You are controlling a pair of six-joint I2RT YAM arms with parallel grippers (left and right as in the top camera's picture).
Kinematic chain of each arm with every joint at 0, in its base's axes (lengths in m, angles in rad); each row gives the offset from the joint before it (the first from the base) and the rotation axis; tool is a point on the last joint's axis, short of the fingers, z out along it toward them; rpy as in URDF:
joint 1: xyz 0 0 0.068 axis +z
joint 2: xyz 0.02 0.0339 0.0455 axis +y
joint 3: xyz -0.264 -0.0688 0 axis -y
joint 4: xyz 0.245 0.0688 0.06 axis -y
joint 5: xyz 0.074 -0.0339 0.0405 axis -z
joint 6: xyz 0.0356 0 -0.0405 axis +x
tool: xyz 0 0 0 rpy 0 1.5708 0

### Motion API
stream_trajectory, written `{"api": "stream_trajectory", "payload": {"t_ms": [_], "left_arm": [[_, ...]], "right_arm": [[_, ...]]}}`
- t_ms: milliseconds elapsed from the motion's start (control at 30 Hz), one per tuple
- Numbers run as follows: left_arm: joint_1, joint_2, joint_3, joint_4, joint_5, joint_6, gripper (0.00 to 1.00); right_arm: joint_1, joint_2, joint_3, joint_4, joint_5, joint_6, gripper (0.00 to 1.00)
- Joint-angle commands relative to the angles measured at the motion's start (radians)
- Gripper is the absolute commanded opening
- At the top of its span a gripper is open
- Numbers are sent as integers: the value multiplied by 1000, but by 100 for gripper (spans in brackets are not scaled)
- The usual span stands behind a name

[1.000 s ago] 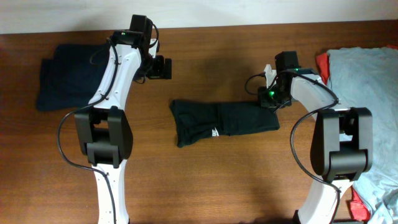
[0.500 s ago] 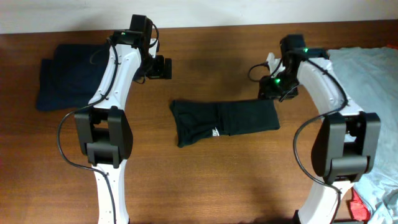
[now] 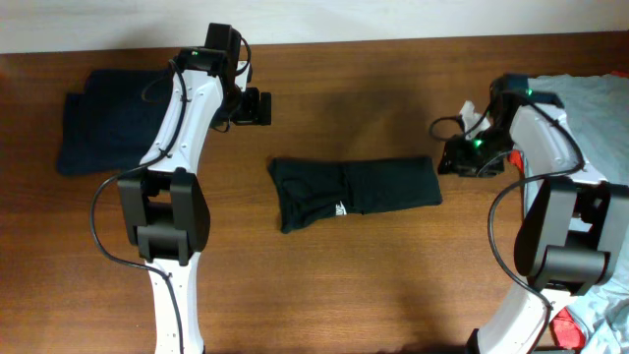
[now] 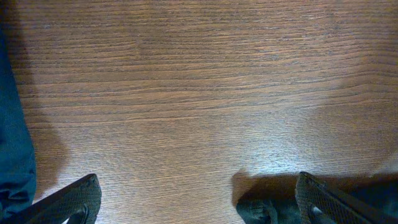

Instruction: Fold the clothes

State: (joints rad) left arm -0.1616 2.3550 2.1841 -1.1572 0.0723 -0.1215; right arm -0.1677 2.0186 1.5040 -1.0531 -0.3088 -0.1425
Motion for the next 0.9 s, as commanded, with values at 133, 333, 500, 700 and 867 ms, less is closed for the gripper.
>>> {"api": "stream_trajectory", "payload": {"t_ms": [133, 333, 500, 700, 867], "left_arm": [[-2, 8, 9, 2, 11, 3, 100], [-2, 8, 9, 2, 11, 3, 99], [-2, 8, 9, 2, 11, 3, 99], [-2, 8, 9, 2, 11, 3, 99], [-2, 8, 9, 2, 11, 3, 99]], "right_arm": [[3, -13, -172, 147, -141, -38, 51], [4, -13, -261, 268, -204, -45, 39], [0, -13, -259, 293, -207, -45, 21], [-57, -14, -165, 209, -206, -44, 7], [-133, -15, -37, 93, -189, -44, 5]]}}
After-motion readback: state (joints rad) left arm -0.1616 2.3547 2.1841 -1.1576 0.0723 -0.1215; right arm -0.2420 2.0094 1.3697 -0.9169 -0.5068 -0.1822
